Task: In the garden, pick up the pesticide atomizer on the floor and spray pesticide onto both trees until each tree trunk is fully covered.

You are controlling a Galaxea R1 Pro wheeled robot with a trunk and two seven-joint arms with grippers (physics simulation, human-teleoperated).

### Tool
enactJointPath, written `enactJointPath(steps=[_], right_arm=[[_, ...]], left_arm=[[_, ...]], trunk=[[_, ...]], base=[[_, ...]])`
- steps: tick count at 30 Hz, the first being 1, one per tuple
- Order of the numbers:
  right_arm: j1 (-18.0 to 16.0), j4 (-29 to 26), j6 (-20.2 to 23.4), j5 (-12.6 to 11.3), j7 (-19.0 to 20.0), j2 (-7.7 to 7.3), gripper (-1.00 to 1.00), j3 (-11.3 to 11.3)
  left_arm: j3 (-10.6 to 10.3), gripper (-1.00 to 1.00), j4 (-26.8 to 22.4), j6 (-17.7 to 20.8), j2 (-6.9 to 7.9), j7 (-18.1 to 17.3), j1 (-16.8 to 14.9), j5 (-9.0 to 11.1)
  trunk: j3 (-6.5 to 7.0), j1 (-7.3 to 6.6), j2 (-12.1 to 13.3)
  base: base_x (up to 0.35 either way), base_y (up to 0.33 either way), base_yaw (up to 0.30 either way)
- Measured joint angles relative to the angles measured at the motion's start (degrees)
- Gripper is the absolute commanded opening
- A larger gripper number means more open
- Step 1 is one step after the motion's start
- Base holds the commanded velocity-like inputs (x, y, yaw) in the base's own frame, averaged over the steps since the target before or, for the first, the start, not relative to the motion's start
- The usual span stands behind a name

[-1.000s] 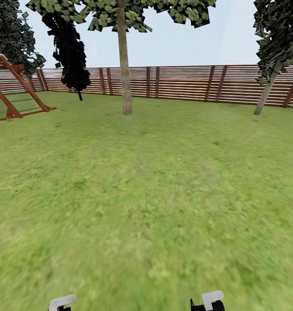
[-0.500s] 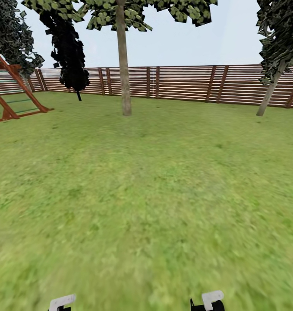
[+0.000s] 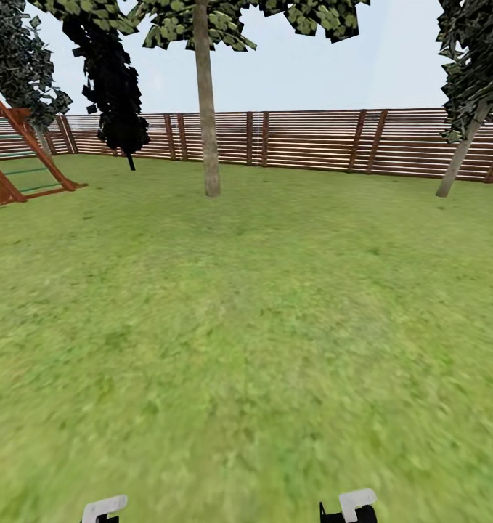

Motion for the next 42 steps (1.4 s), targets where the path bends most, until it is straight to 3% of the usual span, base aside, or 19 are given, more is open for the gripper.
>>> enactJointPath(steps=[42], right_arm=[[0.00,0.00,-0.04,0.01,0.00,0.00,1.00,-0.01]], left_arm=[[0.00,-1.00,0.00,0.00,0.02,0.00,0.00,0.00]], trunk=[[0.00,0.00,0.00]], base=[[0.340,0.000,0.000]])
